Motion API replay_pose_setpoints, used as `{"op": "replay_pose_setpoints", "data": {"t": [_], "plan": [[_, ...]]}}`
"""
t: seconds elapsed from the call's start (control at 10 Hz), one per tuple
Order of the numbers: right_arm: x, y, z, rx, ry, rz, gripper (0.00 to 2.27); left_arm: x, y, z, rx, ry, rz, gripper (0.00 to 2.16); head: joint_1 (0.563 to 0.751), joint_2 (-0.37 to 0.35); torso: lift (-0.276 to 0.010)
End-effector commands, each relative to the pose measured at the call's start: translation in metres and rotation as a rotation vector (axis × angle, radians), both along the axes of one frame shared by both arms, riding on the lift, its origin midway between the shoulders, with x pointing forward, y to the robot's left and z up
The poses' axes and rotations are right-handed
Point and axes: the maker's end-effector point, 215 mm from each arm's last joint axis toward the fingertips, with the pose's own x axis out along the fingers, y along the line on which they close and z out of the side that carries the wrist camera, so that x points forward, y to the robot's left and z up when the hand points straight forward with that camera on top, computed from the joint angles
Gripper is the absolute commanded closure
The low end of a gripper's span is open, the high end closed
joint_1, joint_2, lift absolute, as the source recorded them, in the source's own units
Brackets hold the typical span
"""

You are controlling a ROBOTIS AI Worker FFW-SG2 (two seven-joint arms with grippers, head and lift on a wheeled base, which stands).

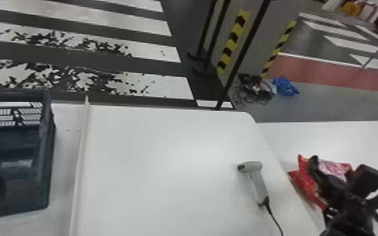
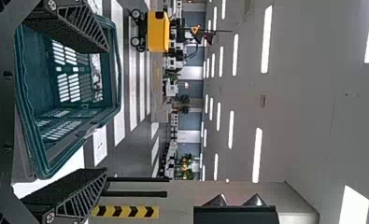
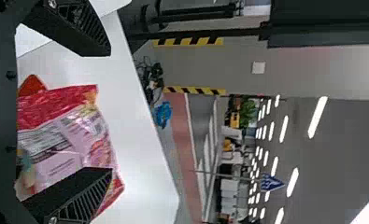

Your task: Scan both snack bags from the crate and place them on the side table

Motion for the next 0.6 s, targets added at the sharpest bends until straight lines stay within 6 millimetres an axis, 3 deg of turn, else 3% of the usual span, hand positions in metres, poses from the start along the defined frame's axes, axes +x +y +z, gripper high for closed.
{"op": "replay_pose_setpoints", "data": {"t": [0.0, 0.1, 0.2, 0.5], "plan": [[0.021, 0.048, 0.048, -0.122, -0.048, 0.123, 0.04, 0.004, -0.004, -0.006, 0.001, 0.023, 0.002, 0.08, 0.695, -0.350, -0.098], [0.031, 0.085, 0.070, -0.188, -0.077, 0.200, 0.04, 0.009, -0.004, -0.018, 0.003, 0.074, 0.028, 0.08, 0.695, -0.350, -0.098], [0.039, 0.126, 0.076, -0.218, -0.093, 0.260, 0.04, 0.012, -0.006, -0.018, 0.002, 0.077, 0.031, 0.08, 0.695, -0.350, -0.098], [0.046, 0.250, 0.063, -0.220, -0.146, 0.407, 0.04, 0.016, -0.022, -0.015, -0.020, 0.073, 0.032, 0.08, 0.695, -0.330, -0.098]]}}
